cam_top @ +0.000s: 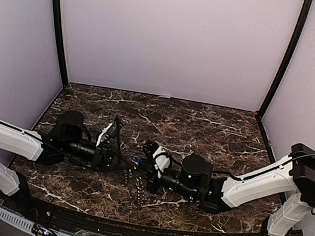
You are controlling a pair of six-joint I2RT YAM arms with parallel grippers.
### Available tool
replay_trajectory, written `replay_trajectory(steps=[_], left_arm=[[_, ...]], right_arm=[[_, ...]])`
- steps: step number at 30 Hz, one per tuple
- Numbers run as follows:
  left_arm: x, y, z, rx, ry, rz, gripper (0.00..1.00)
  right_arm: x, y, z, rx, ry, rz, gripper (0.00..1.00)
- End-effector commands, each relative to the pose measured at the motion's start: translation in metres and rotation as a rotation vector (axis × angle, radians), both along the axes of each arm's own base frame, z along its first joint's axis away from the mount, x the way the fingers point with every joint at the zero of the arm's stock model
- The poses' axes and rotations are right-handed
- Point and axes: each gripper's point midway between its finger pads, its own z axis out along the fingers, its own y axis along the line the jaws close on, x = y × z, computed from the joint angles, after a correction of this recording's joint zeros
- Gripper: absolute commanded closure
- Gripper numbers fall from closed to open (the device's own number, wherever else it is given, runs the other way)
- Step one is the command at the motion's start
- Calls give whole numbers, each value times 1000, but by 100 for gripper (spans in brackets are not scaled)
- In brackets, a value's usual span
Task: Remove the keys from the keyring
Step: Remove the hole in the key head from the split of the keyring.
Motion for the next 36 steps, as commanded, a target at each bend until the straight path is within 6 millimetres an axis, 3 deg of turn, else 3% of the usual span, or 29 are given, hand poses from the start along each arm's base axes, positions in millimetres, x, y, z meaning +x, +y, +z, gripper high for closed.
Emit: replay_trajectory(steps=[1, 6, 14, 22, 25, 29, 36], left_arm=[[7, -4, 18, -52, -51, 19, 88], [13, -4, 15, -51, -45, 57, 100], [15, 3, 11, -52, -67, 108, 100], [-1, 1, 15, -27, -125, -12, 100], [-8, 1, 16, -20, -127, -56, 100], [-13, 1, 19, -17, -125, -87, 100], [-9, 1, 19, -3, -123, -64, 100]], right_arm=[[-4, 12, 31, 95, -26, 31, 100], [-7, 14, 26, 66, -42, 40, 100], [-7, -3, 22, 46, -60, -5, 99], [-20, -15, 20, 78, -49, 40, 71], [-22, -15, 22, 87, -61, 47, 67], [-25, -10, 24, 93, -76, 68, 69], [-30, -10, 27, 103, -99, 86, 90]])
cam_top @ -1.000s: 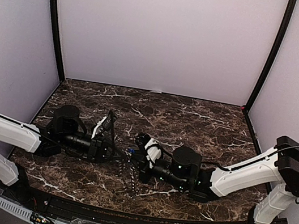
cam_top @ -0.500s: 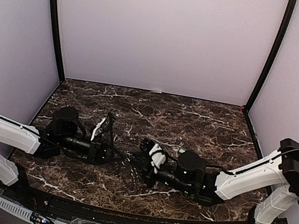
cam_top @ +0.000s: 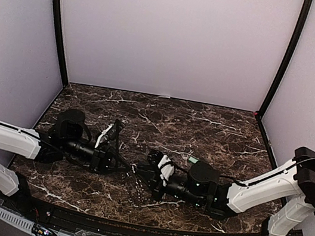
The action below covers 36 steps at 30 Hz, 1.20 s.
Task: Remove the keys from the keyring
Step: Remove the hole in the key head from the split of the keyring.
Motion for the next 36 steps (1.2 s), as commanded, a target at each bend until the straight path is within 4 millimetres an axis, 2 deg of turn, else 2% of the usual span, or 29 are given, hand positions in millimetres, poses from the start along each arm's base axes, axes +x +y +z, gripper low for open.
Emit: replay_trajectory(steps=[1, 3, 10, 11, 13, 19, 22, 26, 32, 34, 36], left_arm=[[1, -2, 19, -34, -53, -6, 100], [3, -1, 19, -32, -54, 5, 100], [14, 5, 20, -29, -68, 88, 100], [15, 5, 20, -27, -66, 96, 100], [17, 6, 20, -25, -60, 108, 100], [19, 8, 25, -46, -65, 122, 100], [17, 9, 27, -63, -81, 112, 100], [25, 17, 18, -47, -73, 159, 100], [37, 34, 16, -46, -83, 244, 100], [45, 40, 13, -28, -90, 291, 100], [58, 51, 8, -3, -86, 371, 100]], right_arm=[[-9, 2, 25, 88, -43, 35, 94], [-9, 1, 24, 82, -47, 29, 100], [-7, -10, 12, 58, -47, -24, 100], [-7, -15, 24, 85, -56, -33, 100], [-8, -18, 25, 87, -60, -42, 100], [-15, -14, 20, 62, -59, -14, 100], [-13, -14, 19, 64, -52, -33, 100], [10, -30, 23, 88, -18, -188, 100], [46, -57, 27, 82, 79, -389, 100], [64, -69, 17, 53, 146, -455, 100], [84, -85, -9, -17, 244, -527, 100]])
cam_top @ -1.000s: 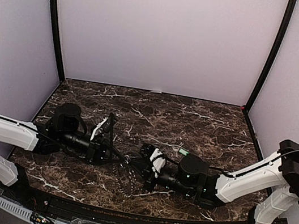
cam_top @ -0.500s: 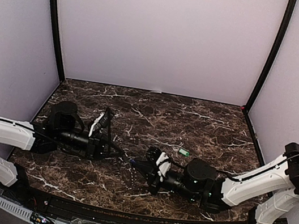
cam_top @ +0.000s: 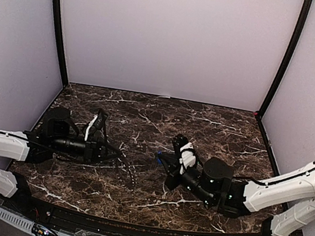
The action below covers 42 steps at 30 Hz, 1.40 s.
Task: Remove the keys from the keyring
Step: Place the key at the center of the board, then place the key storage ring at the center of the board.
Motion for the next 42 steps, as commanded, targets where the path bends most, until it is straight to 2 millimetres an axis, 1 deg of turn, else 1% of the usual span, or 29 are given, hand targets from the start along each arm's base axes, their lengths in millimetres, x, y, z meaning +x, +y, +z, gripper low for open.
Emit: replay_trajectory(steps=[1, 2, 3, 5, 8, 13, 17, 18, 20, 21, 23, 25, 28, 30, 33, 34, 37, 40, 42], left_arm=[[27, 24, 5, 2, -40, 169, 100], [34, 32, 0, 12, -26, 215, 100], [40, 39, -5, 27, -14, 259, 100], [55, 57, -14, 60, 6, 342, 100], [65, 68, -16, 69, 19, 388, 100], [79, 69, -11, 101, 21, 400, 100], [91, 68, -16, 136, 40, 410, 100], [94, 68, -19, 150, 47, 412, 100], [100, 67, -24, 171, 51, 414, 100], [104, 66, -25, 178, 51, 412, 100], [111, 61, -32, 193, 58, 400, 100], [120, 56, -37, 201, 62, 390, 100], [133, 51, -44, 217, 46, 390, 94], [140, 50, -49, 230, 33, 400, 86], [149, 46, -53, 243, 20, 395, 69], [151, 45, -52, 243, 11, 392, 62], [159, 41, -45, 231, -31, 390, 51], [172, 40, -37, 233, -76, 396, 43], [186, 50, -33, 231, -83, 431, 37]], right_arm=[[48, -40, -39, -53, 232, -209, 100], [55, -49, -52, -59, 294, -231, 100], [58, -58, -68, -74, 353, -244, 100], [63, -76, -92, -84, 446, -281, 100], [68, -96, -119, -81, 557, -308, 100], [76, -111, -144, -76, 673, -305, 100], [84, -122, -157, -82, 726, -338, 100], [86, -127, -158, -83, 728, -354, 94], [90, -132, -154, -84, 713, -381, 75], [93, -136, -152, -88, 697, -405, 67], [96, -143, -147, -97, 675, -435, 55], [101, -149, -140, -97, 650, -465, 47], [104, -156, -130, -93, 621, -496, 39], [106, -158, -121, -79, 600, -504, 37], [108, -157, -106, -52, 568, -497, 34], [110, -155, -99, -43, 554, -490, 34], [117, -147, -80, -34, 504, -461, 30], [130, -136, -59, -29, 448, -443, 16], [146, -132, -42, -14, 413, -437, 11]])
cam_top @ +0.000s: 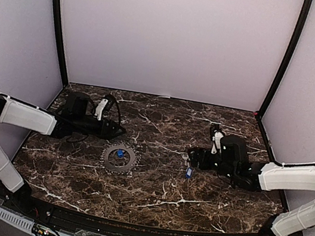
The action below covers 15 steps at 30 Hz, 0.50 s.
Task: Remove the keys from the keyring
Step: Place the key storage ring at the center of the board, then reset both arms
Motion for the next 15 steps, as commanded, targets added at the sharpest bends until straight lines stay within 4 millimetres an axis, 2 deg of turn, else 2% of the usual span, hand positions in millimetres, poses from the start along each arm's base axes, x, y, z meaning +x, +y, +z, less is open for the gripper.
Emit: replay_trajectory(steps=[1, 2, 4, 6, 8, 10, 13, 15], left_arm=[[39, 18, 32, -23, -117, 57, 34], [48, 32, 35, -36, -113, 92, 32], [67, 77, 42, -50, -130, 221, 29], [84, 143, 47, -75, -138, 409, 29], [84, 201, 49, -95, -151, 563, 29], [74, 254, 47, -67, -176, 743, 28], [43, 324, 32, 96, -193, 1084, 27], [22, 341, 28, 182, -236, 1179, 26]], right_arm=[[38, 8, 46, 30, -124, -3, 10], [48, 2, 50, 38, -131, -14, 9], [67, -16, 56, 66, -138, -37, 8], [81, -44, 62, 70, -169, -71, 7], [91, -84, 66, 54, -204, -134, 6], [93, -126, 71, 44, -242, -202, 6], [86, -188, 81, 19, -315, -317, 6], [76, -211, 81, -18, -358, -355, 6]])
